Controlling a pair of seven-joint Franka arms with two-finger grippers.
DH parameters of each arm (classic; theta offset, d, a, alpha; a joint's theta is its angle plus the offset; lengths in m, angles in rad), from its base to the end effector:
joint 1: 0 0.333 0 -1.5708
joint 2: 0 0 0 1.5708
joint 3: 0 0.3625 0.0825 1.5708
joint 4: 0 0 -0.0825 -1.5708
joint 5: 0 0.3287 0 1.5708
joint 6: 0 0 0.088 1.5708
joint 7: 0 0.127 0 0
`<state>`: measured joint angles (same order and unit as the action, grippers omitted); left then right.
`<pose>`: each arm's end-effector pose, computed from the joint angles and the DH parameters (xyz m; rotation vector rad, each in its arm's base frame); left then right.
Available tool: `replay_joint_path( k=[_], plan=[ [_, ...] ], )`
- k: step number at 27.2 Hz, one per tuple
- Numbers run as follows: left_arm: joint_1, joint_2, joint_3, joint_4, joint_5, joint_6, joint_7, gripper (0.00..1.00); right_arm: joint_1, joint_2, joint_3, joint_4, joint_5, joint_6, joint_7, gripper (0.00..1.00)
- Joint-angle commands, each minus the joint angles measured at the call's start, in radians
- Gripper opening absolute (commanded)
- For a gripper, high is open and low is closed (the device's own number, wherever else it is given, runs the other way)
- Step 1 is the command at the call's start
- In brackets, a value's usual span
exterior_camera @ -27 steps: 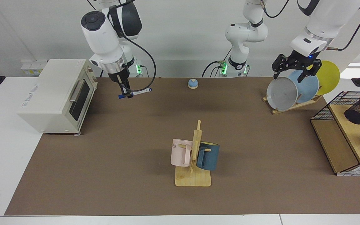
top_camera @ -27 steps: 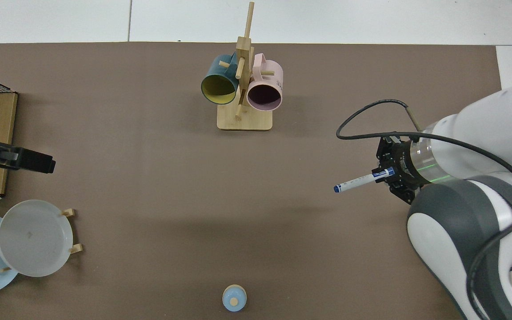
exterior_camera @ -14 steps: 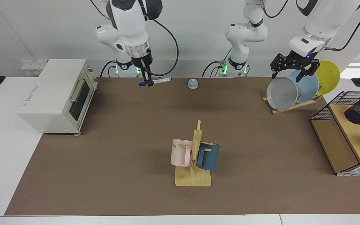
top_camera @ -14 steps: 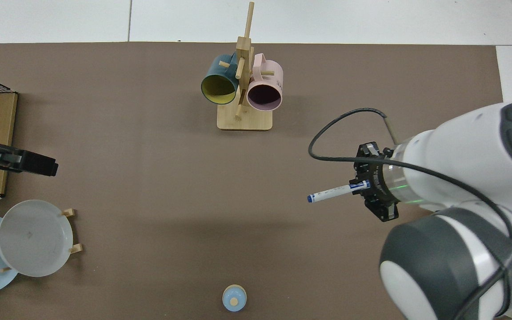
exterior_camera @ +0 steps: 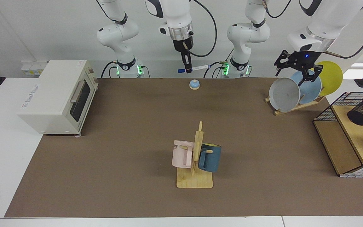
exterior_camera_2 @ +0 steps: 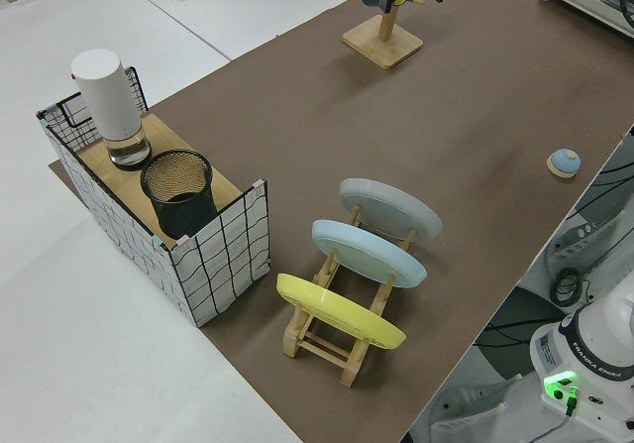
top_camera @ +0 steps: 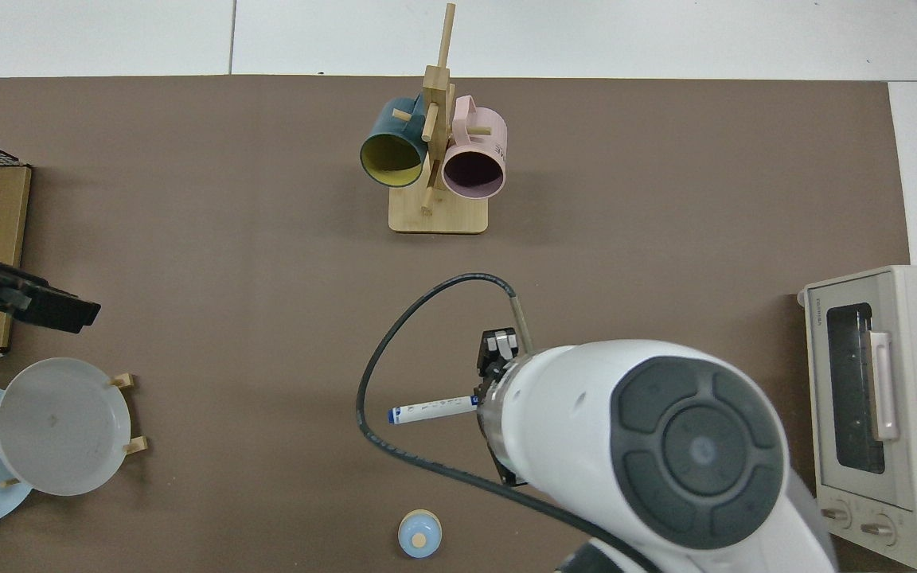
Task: Put markers into pen holder
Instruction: 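Lift the marker with the right gripper and carry it toward the middle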
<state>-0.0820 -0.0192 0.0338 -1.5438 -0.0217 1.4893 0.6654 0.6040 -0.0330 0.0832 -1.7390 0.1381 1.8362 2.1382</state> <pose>0.4828 -0.0260 0.6646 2.9128 -1.0881 -0.0418 0.3860 0.3355 0.6218 -2.2080 2.0130 0.1657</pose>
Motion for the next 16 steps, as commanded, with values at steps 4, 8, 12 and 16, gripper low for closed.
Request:
replay_joint_path(
  k=[4, 8, 12, 16],
  plan=[
    [-0.002, -0.03, -0.021, -0.032, -0.04, -0.001, 0.385, 0.89, 0.048, 0.177, -0.008, 0.174, -0.002, 0.014, 0.124, 0.0],
    [-0.022, -0.062, -0.04, -0.097, -0.069, 0.025, 0.457, 0.89, 0.062, 0.206, -0.008, 0.2, -0.002, 0.034, 0.149, 0.0],
    [-0.065, -0.125, -0.064, -0.196, -0.095, 0.067, 0.453, 0.89, 0.065, 0.206, -0.007, 0.199, -0.002, 0.052, 0.167, 0.0],
    [-0.116, -0.157, -0.077, -0.245, -0.148, 0.104, 0.445, 0.93, 0.065, 0.208, -0.007, 0.197, 0.005, 0.072, 0.167, 0.0]
  ],
)
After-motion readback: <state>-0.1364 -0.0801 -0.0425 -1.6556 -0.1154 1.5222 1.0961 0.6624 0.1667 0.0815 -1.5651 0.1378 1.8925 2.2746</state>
